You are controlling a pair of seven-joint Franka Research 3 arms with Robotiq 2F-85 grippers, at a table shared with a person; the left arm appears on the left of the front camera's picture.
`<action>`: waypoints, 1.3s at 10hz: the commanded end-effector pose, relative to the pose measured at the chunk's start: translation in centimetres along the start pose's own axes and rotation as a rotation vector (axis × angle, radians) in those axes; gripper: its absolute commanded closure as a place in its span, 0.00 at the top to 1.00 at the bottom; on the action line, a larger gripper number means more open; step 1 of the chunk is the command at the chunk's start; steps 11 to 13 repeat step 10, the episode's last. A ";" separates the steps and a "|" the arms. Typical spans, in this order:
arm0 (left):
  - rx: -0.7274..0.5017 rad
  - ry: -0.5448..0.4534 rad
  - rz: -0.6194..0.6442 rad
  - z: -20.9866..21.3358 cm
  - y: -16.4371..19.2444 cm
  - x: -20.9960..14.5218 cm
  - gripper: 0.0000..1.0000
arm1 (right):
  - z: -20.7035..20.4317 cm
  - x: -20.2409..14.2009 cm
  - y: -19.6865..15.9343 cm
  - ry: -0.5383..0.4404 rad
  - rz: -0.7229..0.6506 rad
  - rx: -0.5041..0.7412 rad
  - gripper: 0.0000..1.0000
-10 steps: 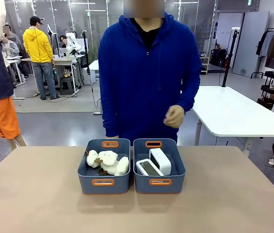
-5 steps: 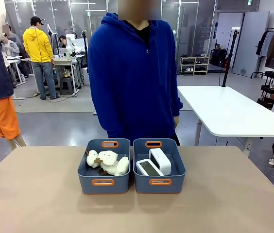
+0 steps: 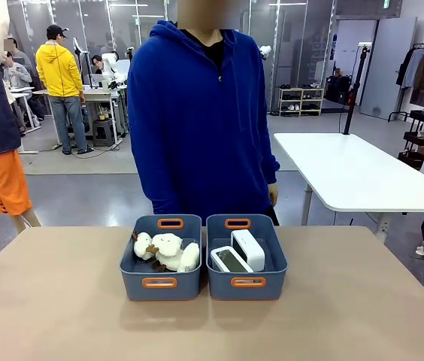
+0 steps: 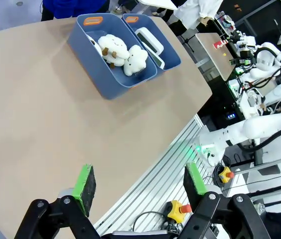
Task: Sort the digital clocks into the basket.
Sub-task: Pick up the Digital clock from the table and place it into the empty Plastic storage basket.
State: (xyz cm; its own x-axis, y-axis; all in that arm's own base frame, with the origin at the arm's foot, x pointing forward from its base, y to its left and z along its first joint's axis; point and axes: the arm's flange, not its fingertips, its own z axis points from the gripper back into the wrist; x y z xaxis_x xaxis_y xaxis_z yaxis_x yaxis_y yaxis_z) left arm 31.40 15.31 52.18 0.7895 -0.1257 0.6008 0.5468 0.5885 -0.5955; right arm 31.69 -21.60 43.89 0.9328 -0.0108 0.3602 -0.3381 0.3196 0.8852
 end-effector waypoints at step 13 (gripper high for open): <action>-0.013 -0.007 0.015 0.2 -0.1 0.1 0.90 | -0.1 -0.2 0.1 0.004 0.022 0.000 1.00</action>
